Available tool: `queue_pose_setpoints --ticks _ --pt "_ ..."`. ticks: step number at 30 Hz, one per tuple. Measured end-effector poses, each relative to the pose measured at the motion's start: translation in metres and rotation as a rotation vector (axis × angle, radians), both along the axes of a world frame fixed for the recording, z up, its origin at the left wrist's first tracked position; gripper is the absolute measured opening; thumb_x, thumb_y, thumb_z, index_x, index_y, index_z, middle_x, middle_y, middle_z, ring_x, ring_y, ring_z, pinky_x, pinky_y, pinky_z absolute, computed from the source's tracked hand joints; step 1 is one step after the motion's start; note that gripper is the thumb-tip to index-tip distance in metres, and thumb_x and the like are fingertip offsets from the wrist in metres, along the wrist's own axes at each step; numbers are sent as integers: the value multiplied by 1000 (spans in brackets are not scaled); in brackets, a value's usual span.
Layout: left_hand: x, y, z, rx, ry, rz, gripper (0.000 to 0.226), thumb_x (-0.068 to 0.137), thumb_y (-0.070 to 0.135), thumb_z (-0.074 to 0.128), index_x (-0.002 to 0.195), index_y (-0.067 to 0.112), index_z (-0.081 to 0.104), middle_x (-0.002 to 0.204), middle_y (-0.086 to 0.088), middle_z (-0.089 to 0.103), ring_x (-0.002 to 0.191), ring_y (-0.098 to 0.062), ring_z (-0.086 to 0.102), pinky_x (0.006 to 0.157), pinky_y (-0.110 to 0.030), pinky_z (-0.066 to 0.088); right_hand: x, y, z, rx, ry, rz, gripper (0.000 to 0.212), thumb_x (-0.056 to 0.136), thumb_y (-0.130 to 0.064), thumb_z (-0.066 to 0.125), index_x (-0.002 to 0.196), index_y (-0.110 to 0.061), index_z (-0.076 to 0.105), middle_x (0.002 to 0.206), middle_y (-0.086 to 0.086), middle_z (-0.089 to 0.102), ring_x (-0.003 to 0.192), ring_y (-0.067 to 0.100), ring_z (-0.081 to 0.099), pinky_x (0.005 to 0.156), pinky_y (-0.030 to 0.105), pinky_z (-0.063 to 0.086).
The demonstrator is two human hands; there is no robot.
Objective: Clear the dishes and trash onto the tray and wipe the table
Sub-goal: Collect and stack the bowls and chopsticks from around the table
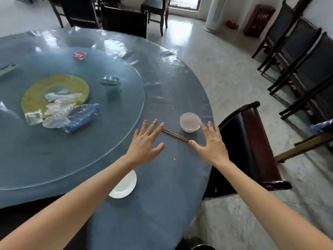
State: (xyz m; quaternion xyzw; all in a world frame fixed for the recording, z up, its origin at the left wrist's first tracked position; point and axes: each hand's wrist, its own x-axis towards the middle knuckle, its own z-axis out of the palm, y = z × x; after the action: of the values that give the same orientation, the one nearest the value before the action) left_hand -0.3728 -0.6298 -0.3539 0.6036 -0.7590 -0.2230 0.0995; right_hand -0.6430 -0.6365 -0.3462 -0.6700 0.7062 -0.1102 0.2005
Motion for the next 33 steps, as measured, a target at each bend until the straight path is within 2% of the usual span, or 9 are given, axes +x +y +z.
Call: queue_pose_setpoints --ticks 3,6,10,12,14,20,26,31,33 --pt "-22 -33 -24 78 93 116 70 99 47 49 161 36 18 170 7 8 157 -24 4 124 -47 10 -15 -45 -28 86 -113 -26 88 90 -65 63 162 -42 18 173 -8 8 160 18 -2 126 44 19" --pt "-47 -63 -45 243 291 372 55 98 36 58 151 23 45 160 -2 38 145 -21 37 116 -34 29 -29 -82 -49 205 -391 -174 85 91 -53 70 161 -36 25 170 -4 22 158 21 17 125 41 24" --pt "-78 -95 -61 574 670 805 26 92 34 57 110 18 66 124 -4 66 101 -21 69 84 -40 59 -46 -124 -70 369 -695 -442 68 94 -44 69 155 -35 39 159 -1 44 140 24 48 116 45 41" --pt "-93 -106 -68 634 737 914 13 94 23 55 100 15 64 115 -8 67 85 -19 70 64 -35 60 -51 -139 -77 411 -763 -491 59 97 -38 67 151 -31 45 145 3 55 124 26 60 105 45 53" --pt "-108 -117 -76 665 763 1024 9 93 17 56 95 11 63 109 -12 68 81 -21 70 57 -32 58 -55 -153 -82 451 -806 -522 57 100 -31 65 153 -25 44 137 5 58 113 26 66 94 41 59" --pt "-138 -141 -96 679 544 1162 25 77 33 72 81 9 68 82 -8 73 76 -27 74 74 -40 64 -59 -173 -91 549 -881 -517 60 101 -24 64 157 -26 41 145 7 50 87 26 77 64 26 62" --pt "-149 -157 -111 692 372 1215 33 67 42 74 82 13 71 62 -2 73 70 -24 74 77 -39 63 -65 -181 -101 599 -888 -485 47 100 -20 66 145 -28 55 137 11 60 85 28 79 66 27 63" --pt "-158 -164 -119 695 366 1320 22 62 29 76 73 11 70 43 -1 65 67 -25 73 77 -38 63 -68 -182 -106 612 -962 -509 42 99 -17 68 140 -26 61 133 9 63 90 30 78 63 22 60" --pt "-162 -164 -119 688 382 1350 25 61 29 76 73 9 67 54 -5 68 69 -28 73 75 -41 64 -68 -181 -107 618 -993 -517 41 98 -17 68 138 -26 62 130 11 65 91 32 77 64 22 60"
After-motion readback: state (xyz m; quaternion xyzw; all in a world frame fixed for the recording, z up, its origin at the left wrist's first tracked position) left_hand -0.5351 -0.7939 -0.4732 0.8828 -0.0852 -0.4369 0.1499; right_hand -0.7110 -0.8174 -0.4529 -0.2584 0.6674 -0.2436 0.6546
